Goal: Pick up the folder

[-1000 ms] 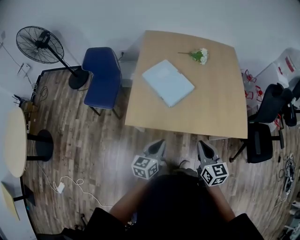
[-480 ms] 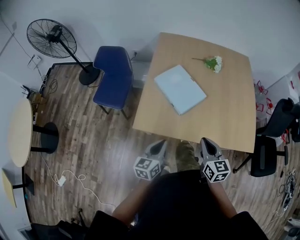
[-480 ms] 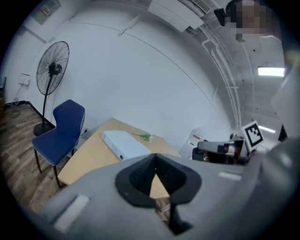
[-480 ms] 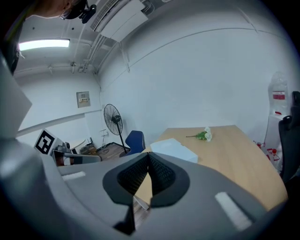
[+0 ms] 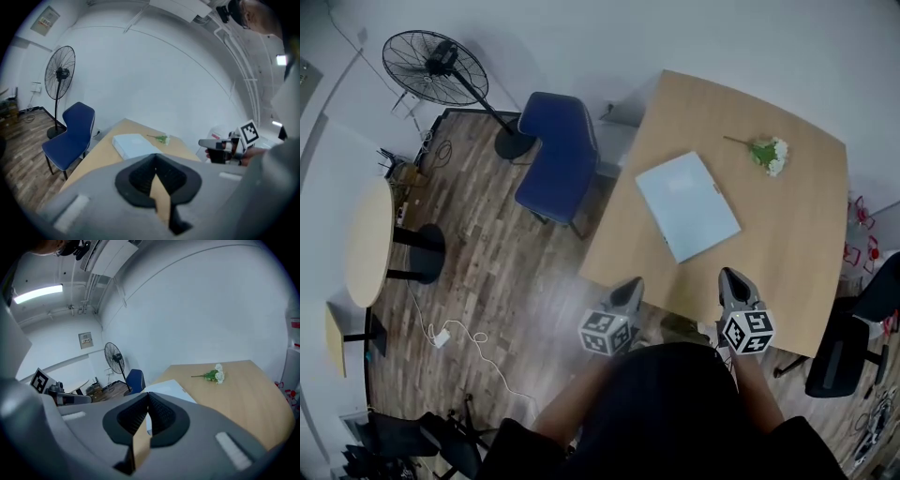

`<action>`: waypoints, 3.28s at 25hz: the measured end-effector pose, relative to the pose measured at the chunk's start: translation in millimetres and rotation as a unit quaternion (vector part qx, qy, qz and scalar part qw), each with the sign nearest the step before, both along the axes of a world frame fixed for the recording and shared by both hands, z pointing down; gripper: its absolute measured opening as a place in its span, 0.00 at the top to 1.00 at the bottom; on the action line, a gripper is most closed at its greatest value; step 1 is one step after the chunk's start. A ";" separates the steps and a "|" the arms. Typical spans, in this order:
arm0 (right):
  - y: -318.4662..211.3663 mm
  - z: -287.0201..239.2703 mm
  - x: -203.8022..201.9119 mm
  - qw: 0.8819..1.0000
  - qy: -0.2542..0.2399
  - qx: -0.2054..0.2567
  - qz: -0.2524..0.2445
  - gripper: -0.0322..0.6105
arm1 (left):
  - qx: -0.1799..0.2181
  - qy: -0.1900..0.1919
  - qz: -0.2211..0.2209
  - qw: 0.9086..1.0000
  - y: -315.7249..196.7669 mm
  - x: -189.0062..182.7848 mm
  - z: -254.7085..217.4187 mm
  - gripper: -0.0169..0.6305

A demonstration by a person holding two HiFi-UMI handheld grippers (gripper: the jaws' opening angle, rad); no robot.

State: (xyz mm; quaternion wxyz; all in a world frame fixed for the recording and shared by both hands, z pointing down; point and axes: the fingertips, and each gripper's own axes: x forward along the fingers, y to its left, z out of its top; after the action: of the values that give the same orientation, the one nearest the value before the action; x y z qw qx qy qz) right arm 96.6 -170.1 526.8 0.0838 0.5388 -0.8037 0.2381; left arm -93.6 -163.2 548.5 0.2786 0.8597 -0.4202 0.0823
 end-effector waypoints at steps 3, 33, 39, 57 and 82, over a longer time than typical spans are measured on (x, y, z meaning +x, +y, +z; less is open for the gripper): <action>-37.4 11.9 21.4 1.000 -0.001 -0.013 -0.020 0.95 | -0.003 -0.008 -0.033 0.999 -33.5 9.6 8.6 0.97; -251.8 200.8 90.3 0.972 0.048 -0.142 -0.183 0.83 | -0.159 0.007 -0.084 0.984 -180.9 84.4 187.0 0.80; -257.4 248.7 79.3 0.942 0.063 -0.205 -0.258 0.47 | -0.223 0.058 -0.040 0.972 -174.5 100.6 220.8 0.45; -258.2 292.5 58.4 0.901 -0.038 -0.312 -0.300 0.25 | -0.311 0.105 -0.064 0.943 -199.0 111.9 262.5 0.38; -205.1 146.9 15.7 0.942 0.014 -0.141 -0.305 0.28 | -0.177 0.034 -0.060 0.982 -153.1 69.7 135.8 0.40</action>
State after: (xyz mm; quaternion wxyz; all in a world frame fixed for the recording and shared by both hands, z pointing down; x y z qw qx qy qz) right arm 112.3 -375.1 673.6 0.2385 0.2536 -0.8866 0.3045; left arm -24.0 -316.3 684.3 0.4449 0.7722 -0.4401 0.1098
